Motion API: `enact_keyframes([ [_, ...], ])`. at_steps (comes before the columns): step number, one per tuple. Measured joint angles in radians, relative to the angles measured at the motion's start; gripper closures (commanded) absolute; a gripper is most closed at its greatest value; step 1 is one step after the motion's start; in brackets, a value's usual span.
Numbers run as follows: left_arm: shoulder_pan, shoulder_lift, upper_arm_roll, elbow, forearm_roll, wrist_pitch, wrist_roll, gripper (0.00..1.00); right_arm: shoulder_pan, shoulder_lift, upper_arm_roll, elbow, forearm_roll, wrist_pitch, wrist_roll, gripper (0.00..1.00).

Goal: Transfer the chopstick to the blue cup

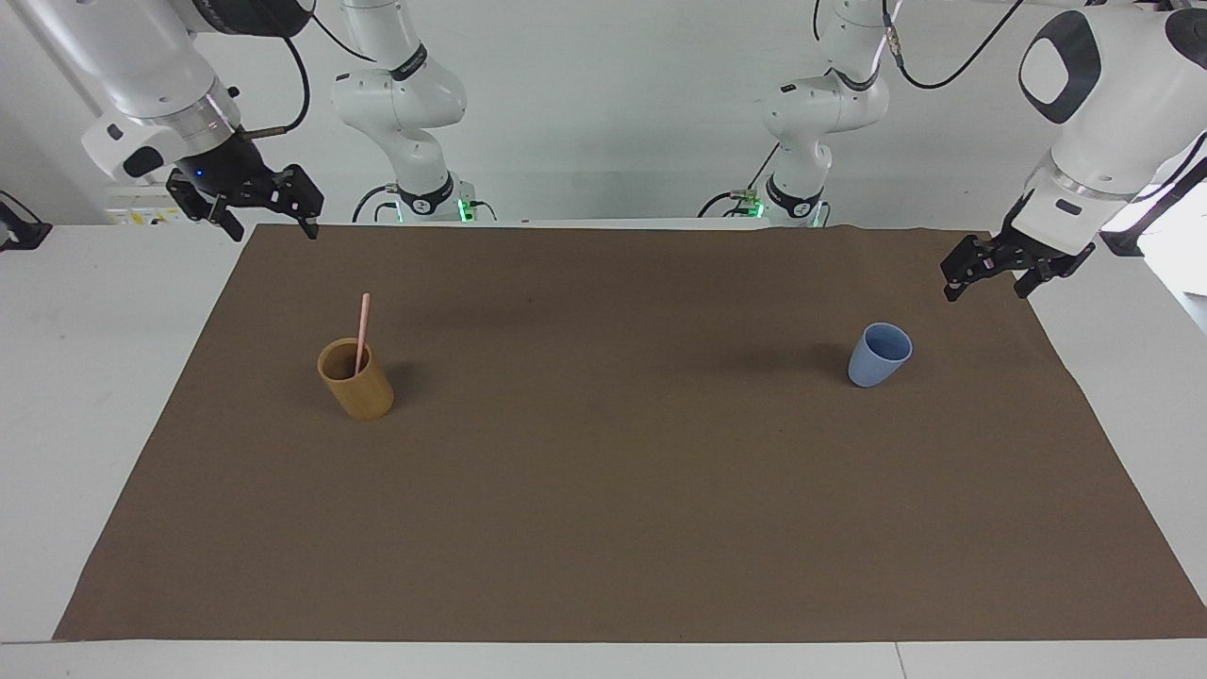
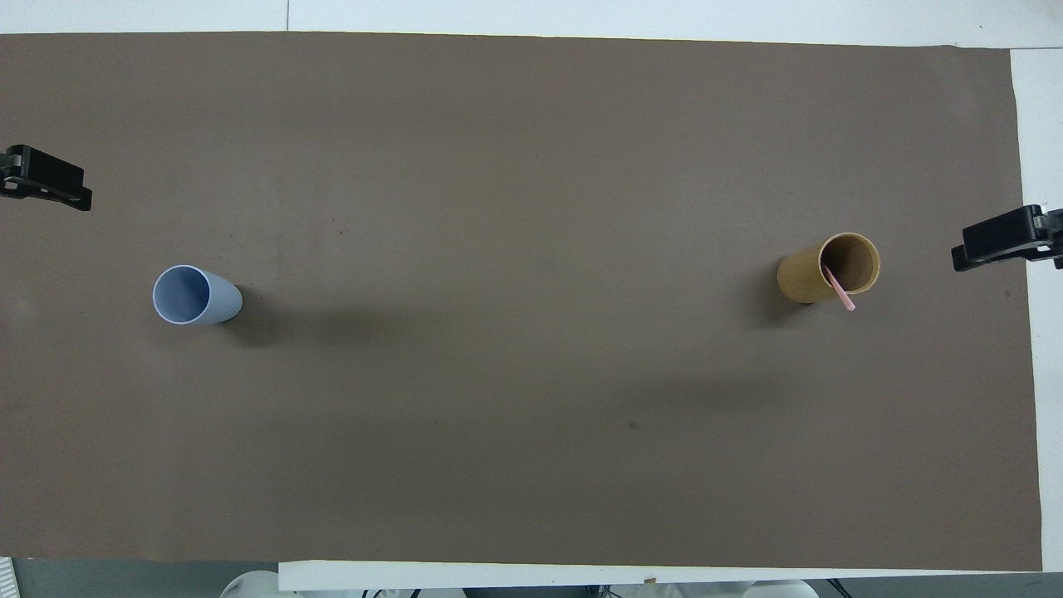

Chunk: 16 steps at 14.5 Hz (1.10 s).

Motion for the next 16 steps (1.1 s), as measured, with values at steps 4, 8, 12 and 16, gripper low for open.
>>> enact_keyframes([
  [4, 0.000, 0.000, 0.000, 0.000, 0.000, -0.004, 0.000, 0.00, 0.000, 0.000, 0.000, 0.000, 0.000, 0.000, 0.000, 0.00],
  [8, -0.002, -0.029, -0.003, -0.102, 0.004, 0.051, -0.003, 0.00, 0.001, 0.000, 0.001, -0.001, 0.000, 0.000, 0.000, 0.00],
  [12, -0.001, -0.134, 0.000, -0.411, 0.005, 0.238, -0.103, 0.01, 0.001, 0.000, 0.003, -0.004, 0.004, -0.001, -0.002, 0.00],
  [16, 0.002, -0.149, 0.000, -0.559, 0.005, 0.334, -0.154, 0.03, -0.002, -0.006, 0.003, -0.056, 0.076, 0.005, 0.012, 0.00],
])
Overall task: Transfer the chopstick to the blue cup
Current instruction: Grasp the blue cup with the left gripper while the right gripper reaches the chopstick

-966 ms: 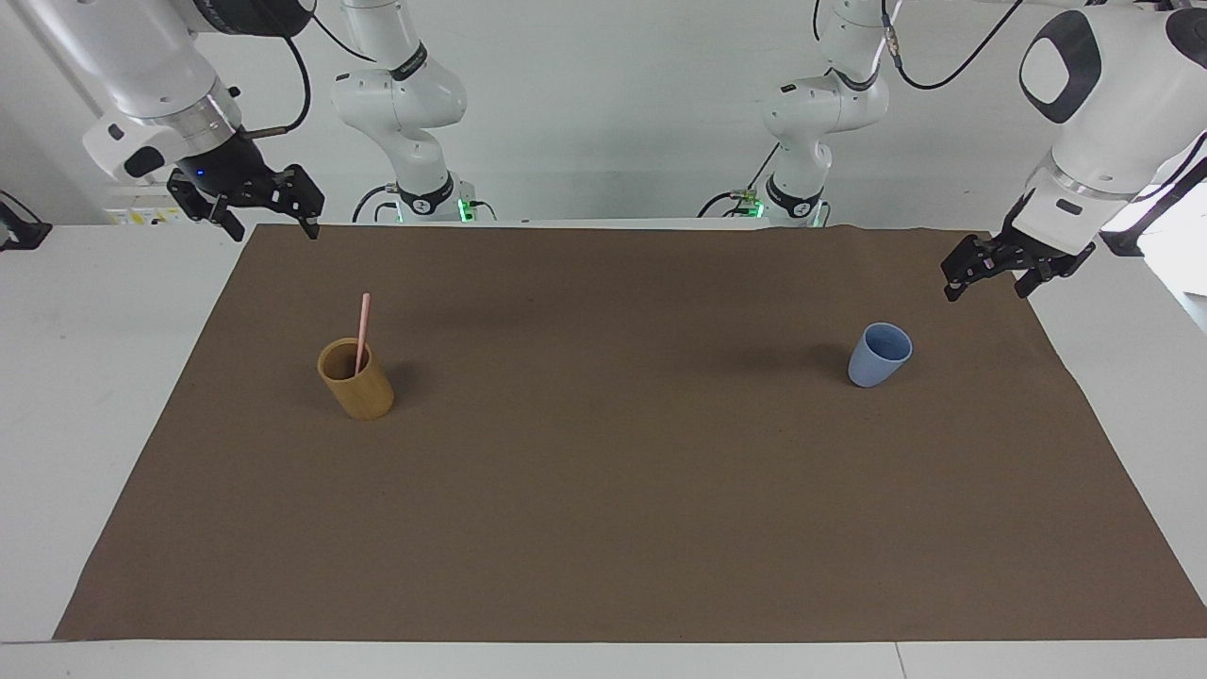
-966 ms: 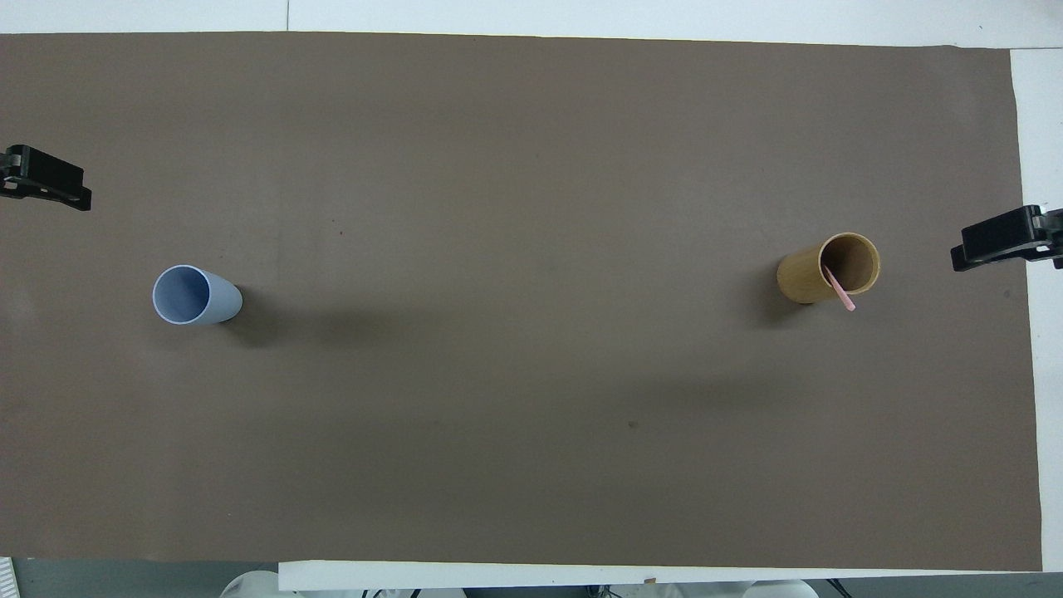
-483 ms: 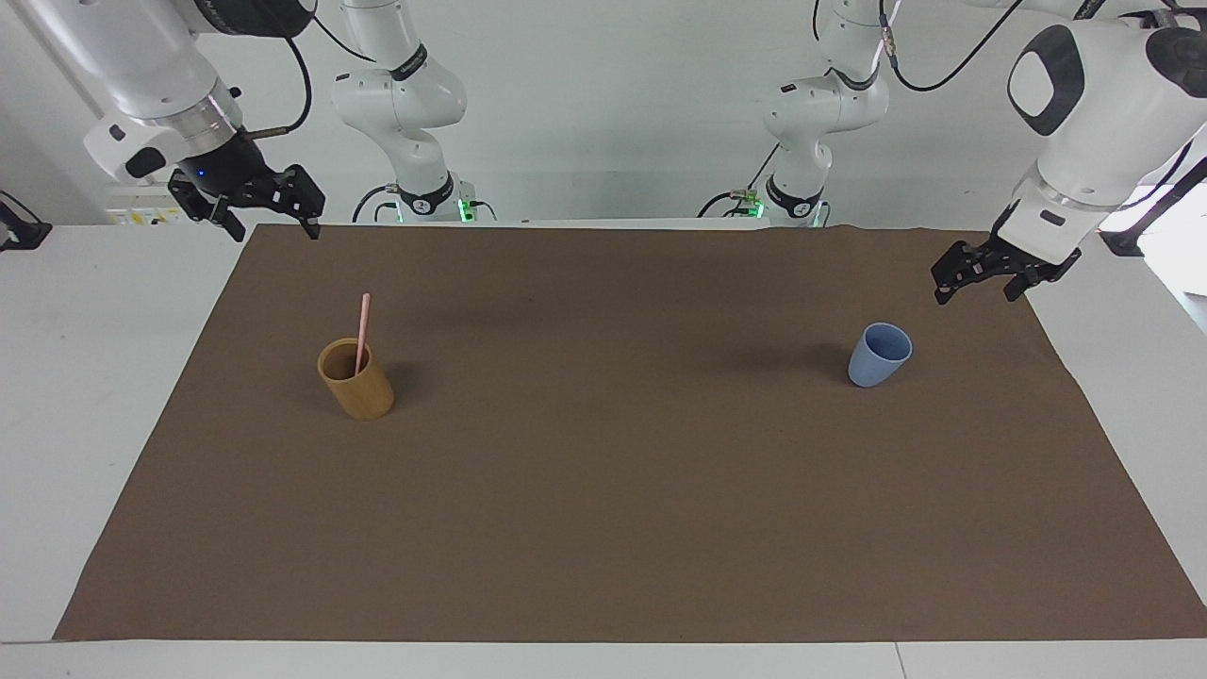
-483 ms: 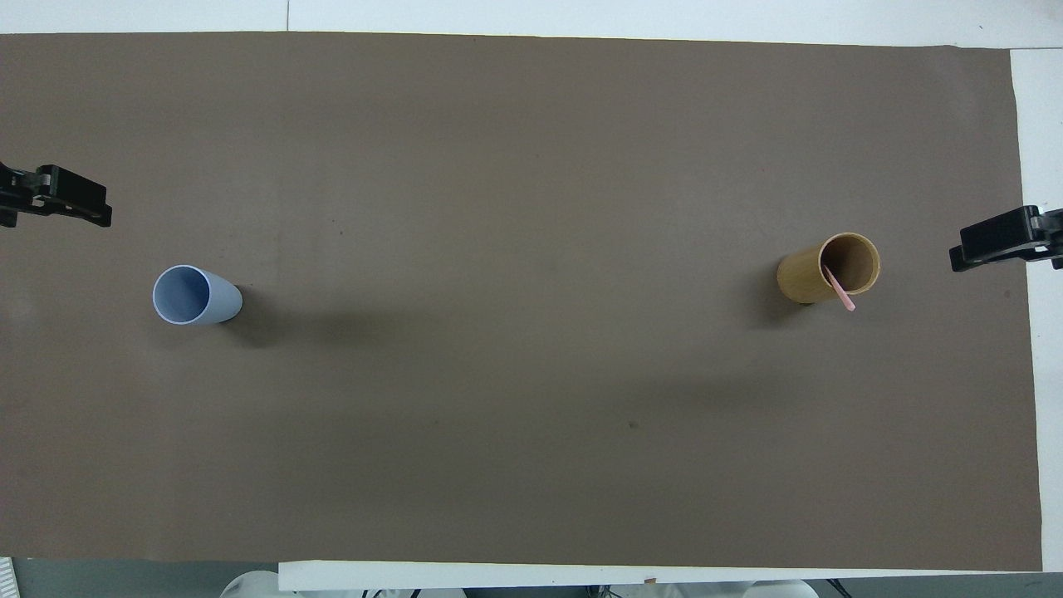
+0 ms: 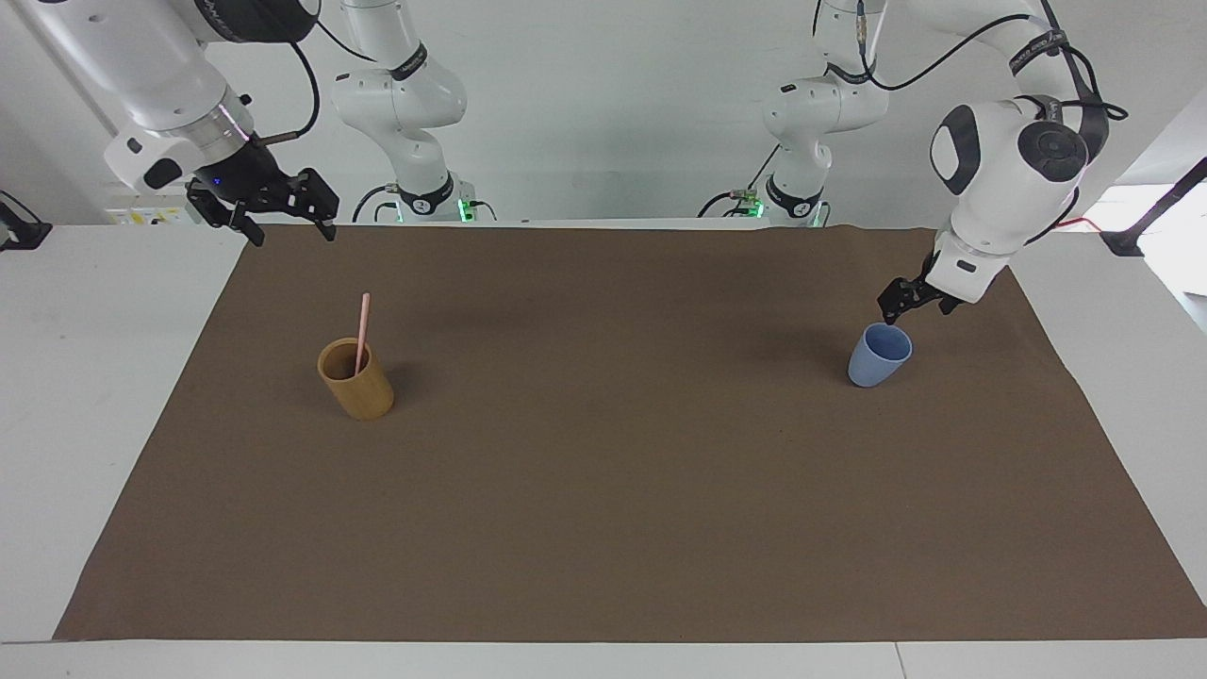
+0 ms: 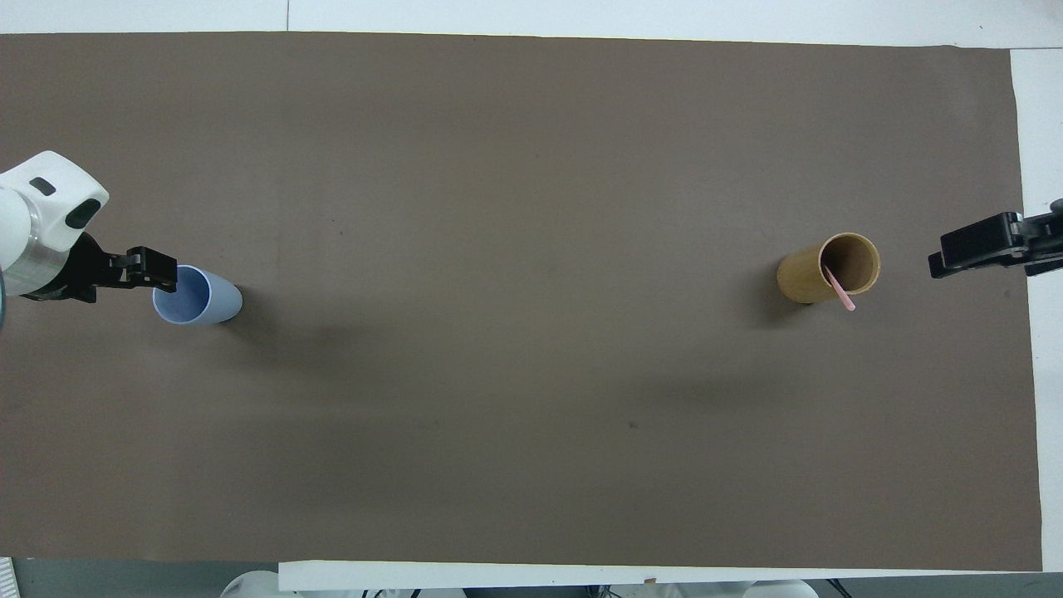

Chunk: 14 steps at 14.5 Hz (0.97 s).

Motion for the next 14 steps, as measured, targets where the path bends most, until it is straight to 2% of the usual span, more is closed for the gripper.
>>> enact_keyframes([
  [3, 0.007, 0.005, 0.001, -0.072, 0.000, 0.090, -0.011, 0.10, 0.001, 0.033, 0.000, -0.033, 0.011, 0.000, 0.043, 0.00],
  [7, 0.032, 0.021, 0.003, -0.101, 0.000, 0.130, -0.012, 0.39, -0.005, 0.154, -0.003, -0.043, 0.013, 0.005, 0.072, 0.00],
  [8, 0.033, 0.023, 0.003, -0.101, 0.000, 0.132, -0.012, 0.49, -0.012, 0.185, -0.003, -0.044, 0.020, 0.009, 0.077, 0.00],
  [9, 0.033, 0.024, 0.003, -0.101, 0.000, 0.133, -0.012, 0.63, -0.020, 0.214, -0.004, -0.043, 0.043, 0.015, 0.080, 0.00],
  [11, 0.033, 0.028, 0.003, -0.101, 0.000, 0.135, -0.012, 1.00, -0.031, 0.256, -0.004, -0.041, 0.103, 0.036, 0.107, 0.00],
  [14, 0.032, 0.037, 0.003, -0.101, 0.000, 0.144, -0.027, 1.00, -0.026, 0.286, -0.002, -0.044, 0.122, 0.045, 0.133, 0.03],
])
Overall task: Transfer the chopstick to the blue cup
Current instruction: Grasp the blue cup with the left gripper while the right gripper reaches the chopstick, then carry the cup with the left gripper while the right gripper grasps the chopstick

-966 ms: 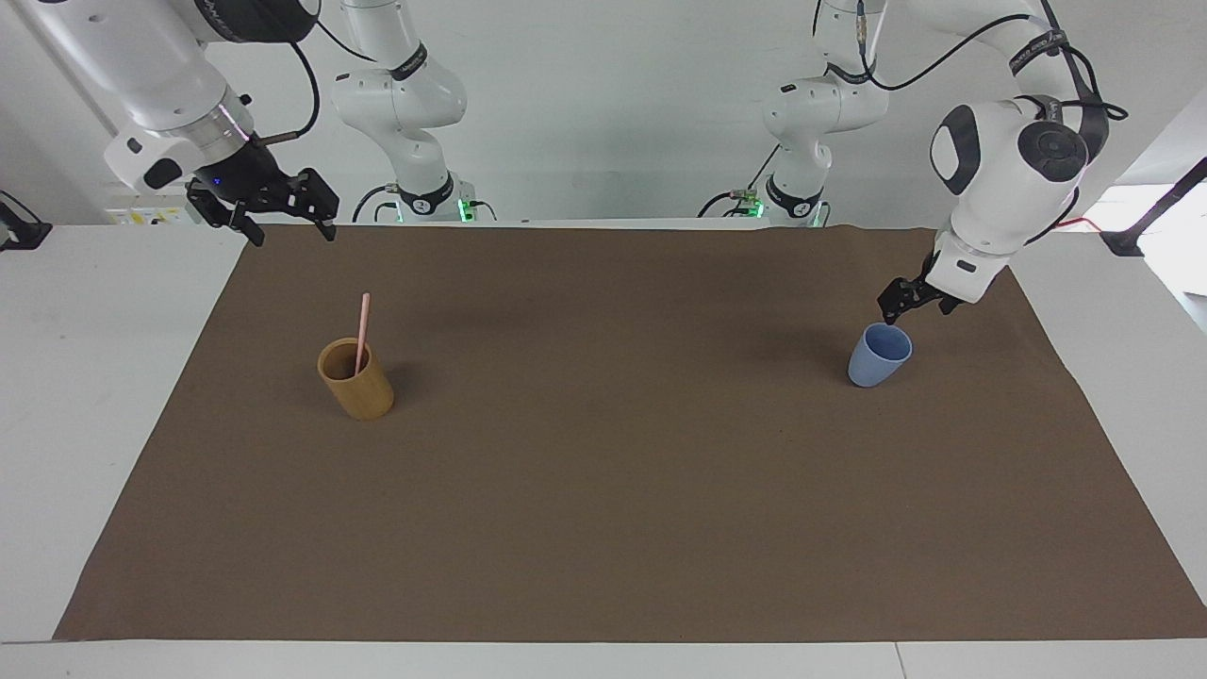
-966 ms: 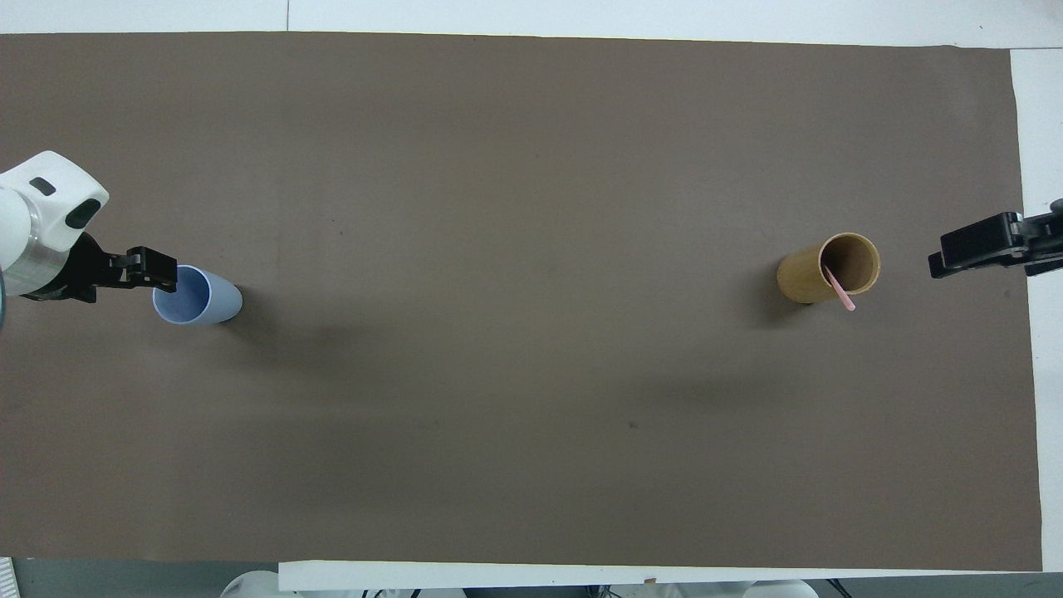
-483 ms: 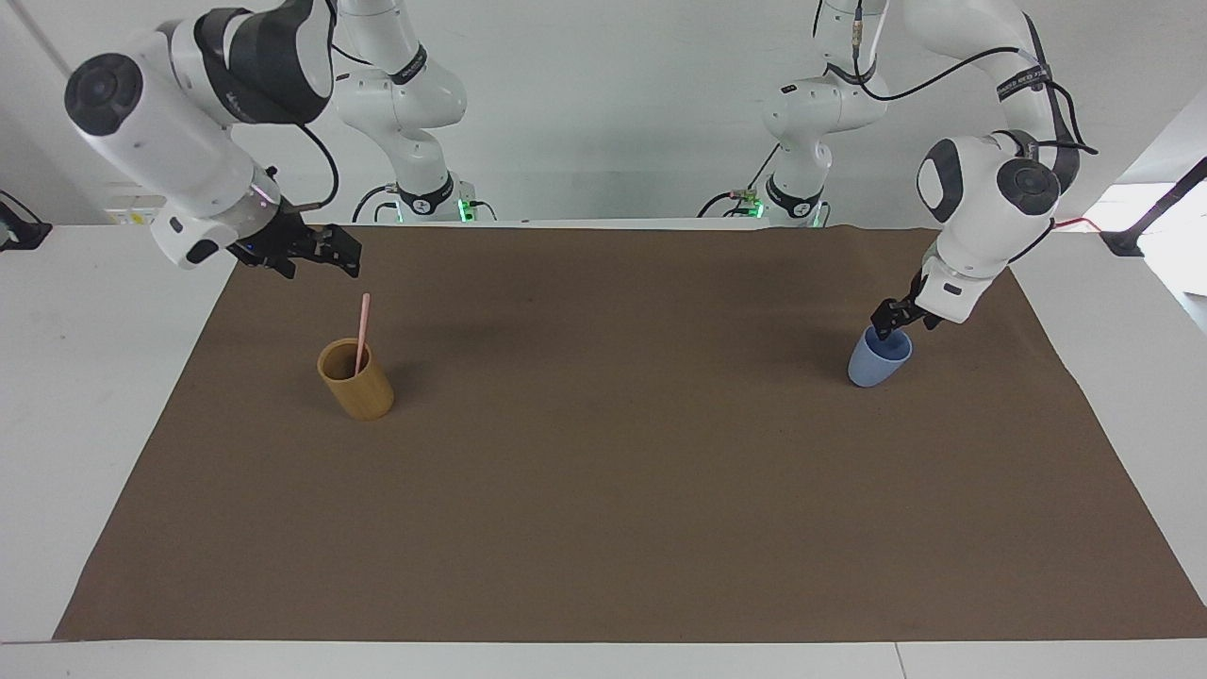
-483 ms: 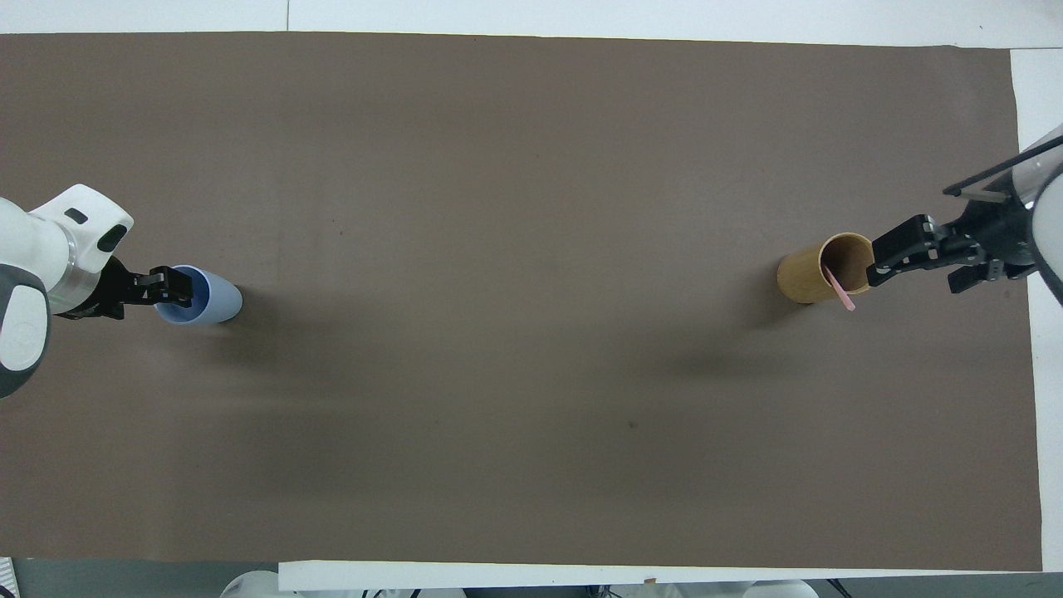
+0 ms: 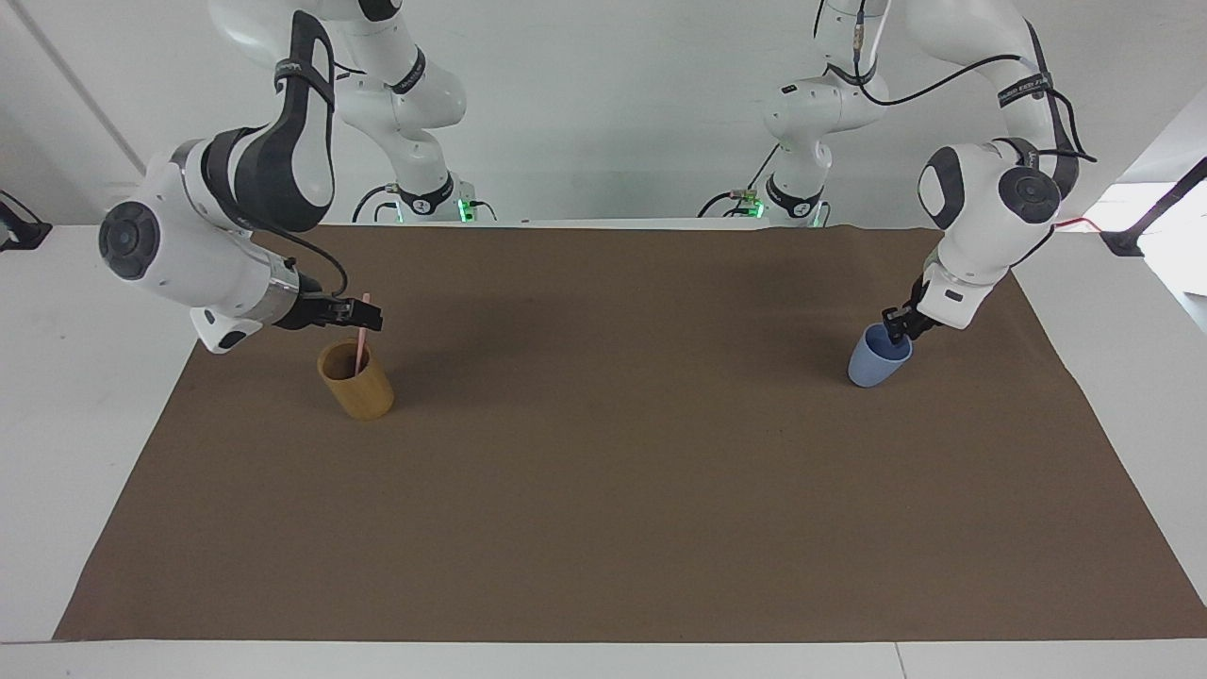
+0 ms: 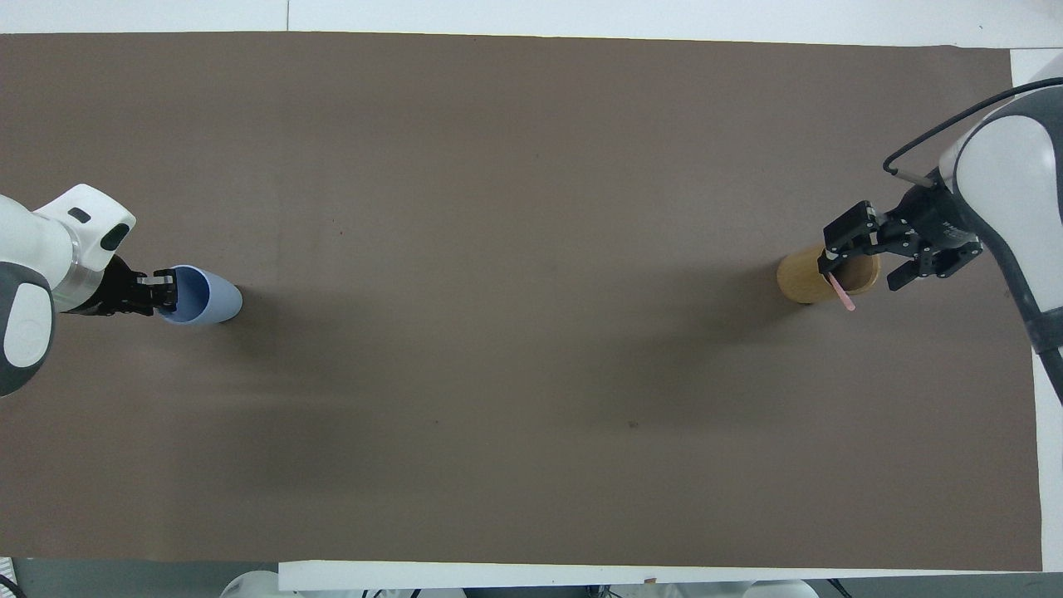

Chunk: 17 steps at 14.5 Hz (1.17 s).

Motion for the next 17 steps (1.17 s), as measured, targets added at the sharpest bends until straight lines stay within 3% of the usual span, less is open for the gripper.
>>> enact_keyframes([
  [4, -0.001, 0.011, -0.002, 0.047, -0.017, -0.043, -0.007, 1.00, -0.001, 0.000, 0.000, -0.043, 0.002, -0.006, 0.003, 0.46],
  [8, -0.034, 0.088, -0.009, 0.306, -0.148, -0.262, -0.072, 1.00, -0.019, -0.006, -0.001, -0.047, 0.002, -0.044, 0.000, 0.63],
  [11, -0.210, 0.119, -0.019, 0.402, -0.168, -0.297, -0.297, 1.00, -0.030, -0.009, -0.001, -0.047, 0.003, -0.056, -0.004, 0.63],
  [14, -0.453, 0.142, -0.028, 0.401, -0.168, -0.154, -0.556, 1.00, -0.029, -0.010, -0.001, -0.047, 0.003, -0.056, -0.004, 1.00],
  [17, -0.584, 0.202, -0.029, 0.410, -0.168, -0.022, -0.656, 1.00, -0.029, -0.013, -0.001, -0.046, 0.004, -0.058, -0.004, 1.00],
])
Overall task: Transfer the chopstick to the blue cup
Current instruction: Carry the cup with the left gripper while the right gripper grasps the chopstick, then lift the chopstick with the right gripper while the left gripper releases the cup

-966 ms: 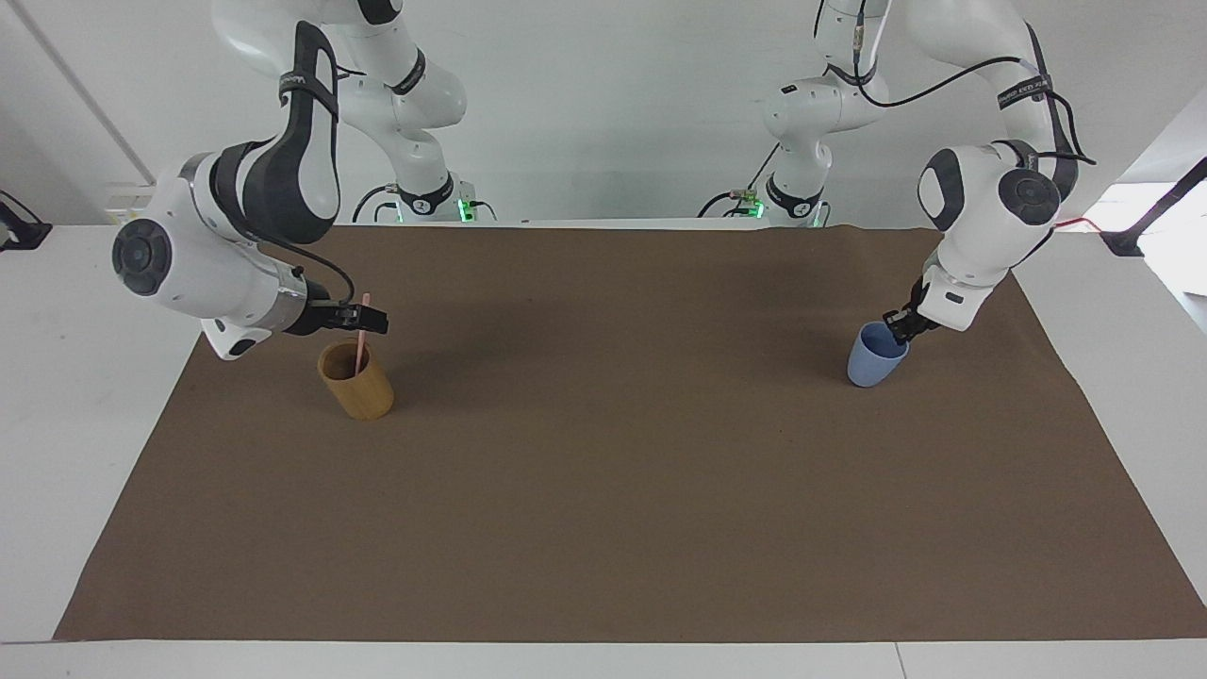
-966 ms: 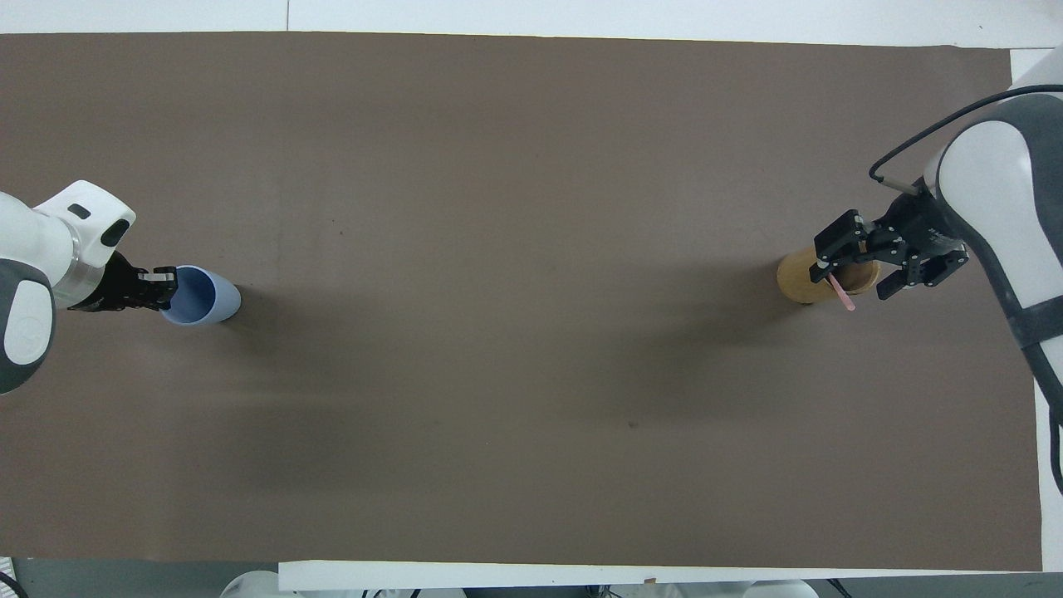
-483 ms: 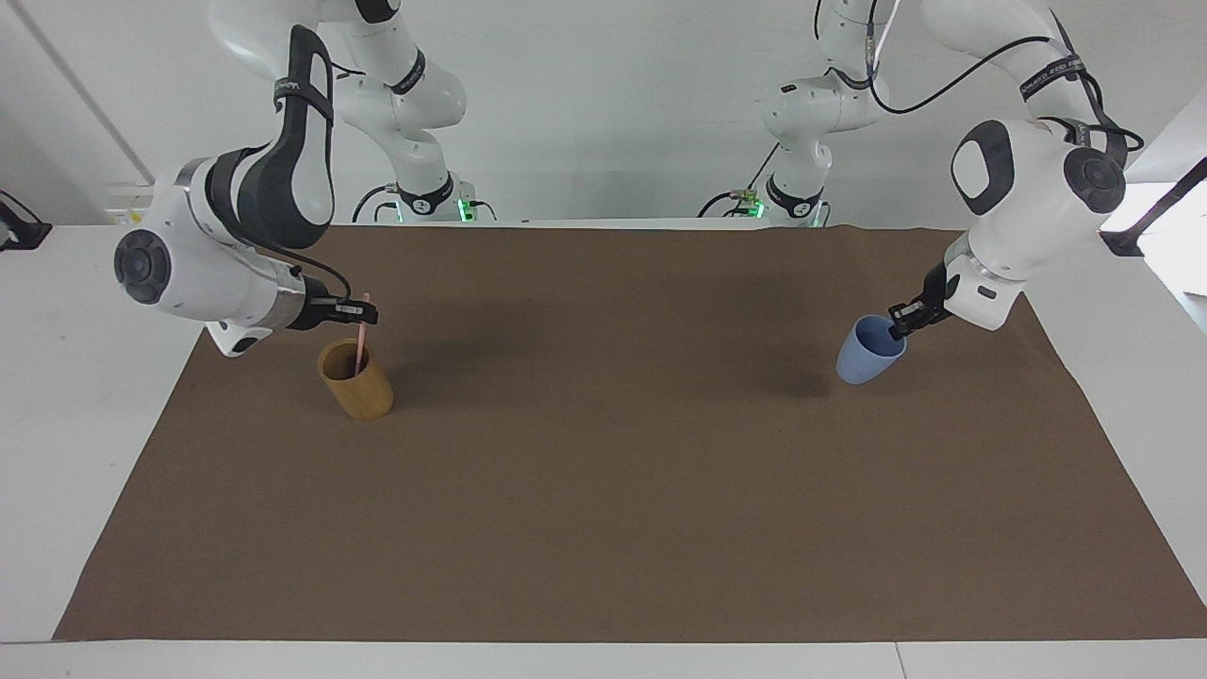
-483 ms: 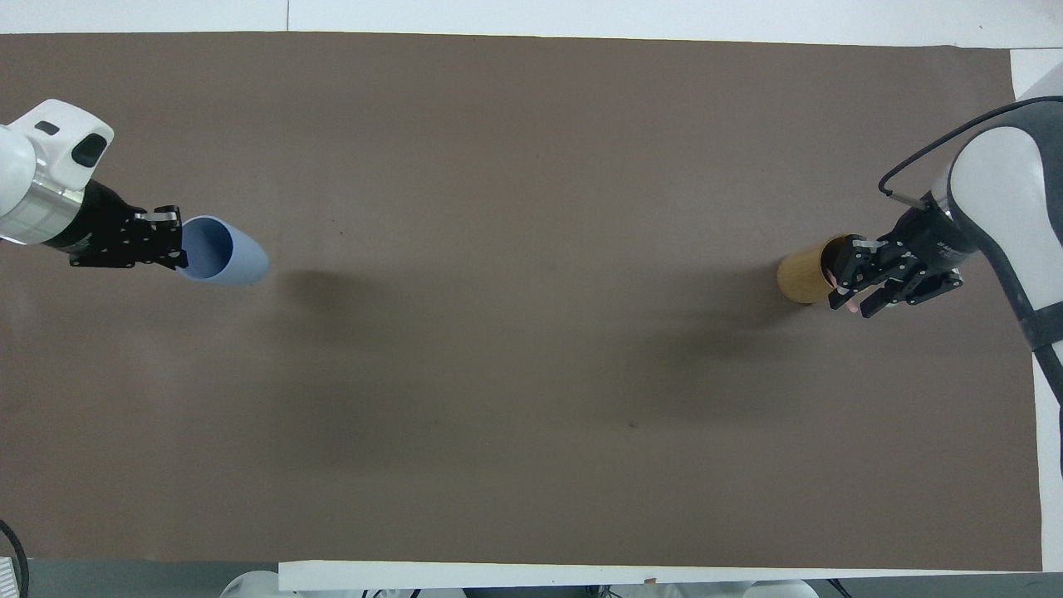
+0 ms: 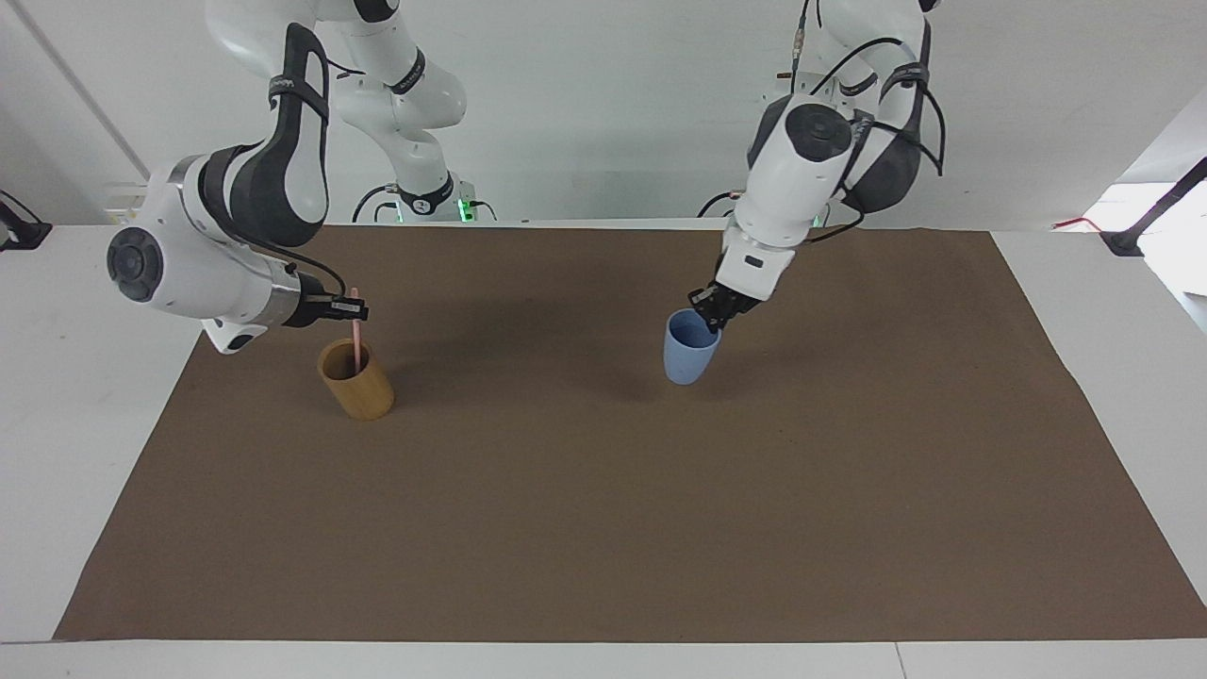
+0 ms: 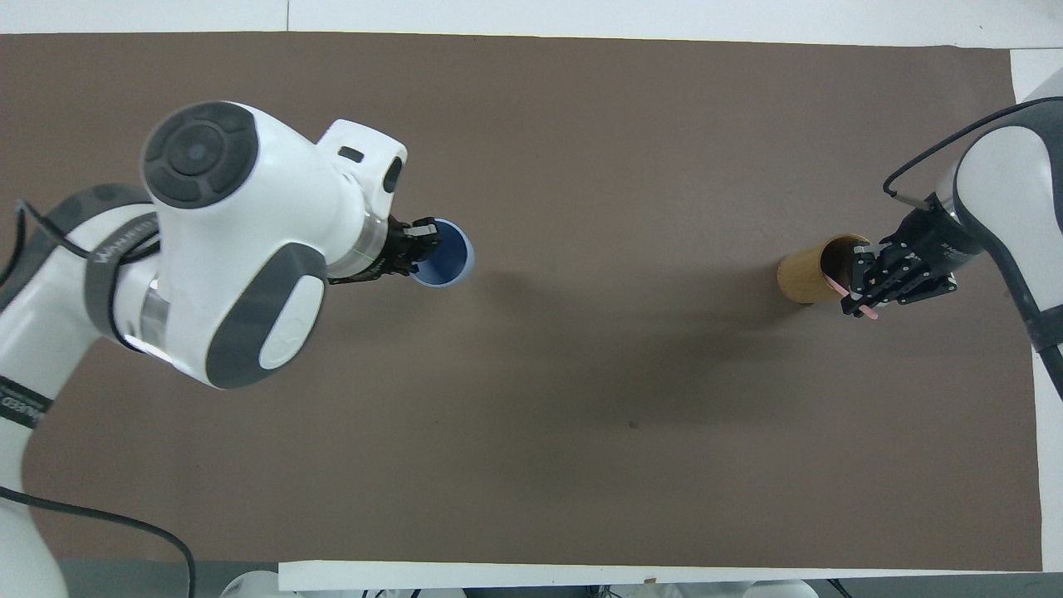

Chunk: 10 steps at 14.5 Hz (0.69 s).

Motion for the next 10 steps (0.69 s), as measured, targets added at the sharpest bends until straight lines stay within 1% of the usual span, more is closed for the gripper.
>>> enact_keyframes([
  [2, -0.067, 0.100, 0.002, 0.040, 0.006, 0.048, -0.047, 1.00, 0.000, -0.003, 0.000, 0.019, 0.000, -0.019, 0.000, 1.00],
  [4, -0.095, 0.190, 0.003, 0.071, 0.034, 0.055, -0.059, 1.00, -0.006, -0.007, -0.003, 0.080, 0.000, -0.085, 0.000, 1.00],
  [5, -0.096, 0.207, 0.005, 0.086, 0.041, 0.049, -0.059, 1.00, -0.014, -0.010, -0.003, 0.122, 0.000, -0.130, 0.000, 1.00],
  [7, -0.096, 0.209, 0.011, 0.091, 0.048, 0.038, -0.059, 0.99, -0.030, -0.019, -0.004, 0.206, 0.000, -0.224, 0.000, 1.00],
  [8, -0.096, 0.209, 0.012, 0.091, 0.048, 0.036, -0.059, 0.82, -0.032, -0.023, -0.004, 0.253, 0.000, -0.270, 0.000, 1.00],
  [9, -0.096, 0.209, 0.012, 0.091, 0.048, 0.035, -0.059, 0.26, -0.031, -0.026, -0.003, 0.298, 0.004, -0.308, 0.005, 1.00],
  [10, -0.096, 0.209, 0.012, 0.089, 0.050, 0.032, -0.059, 0.01, -0.027, -0.028, 0.000, 0.340, 0.024, -0.337, 0.032, 1.00],
])
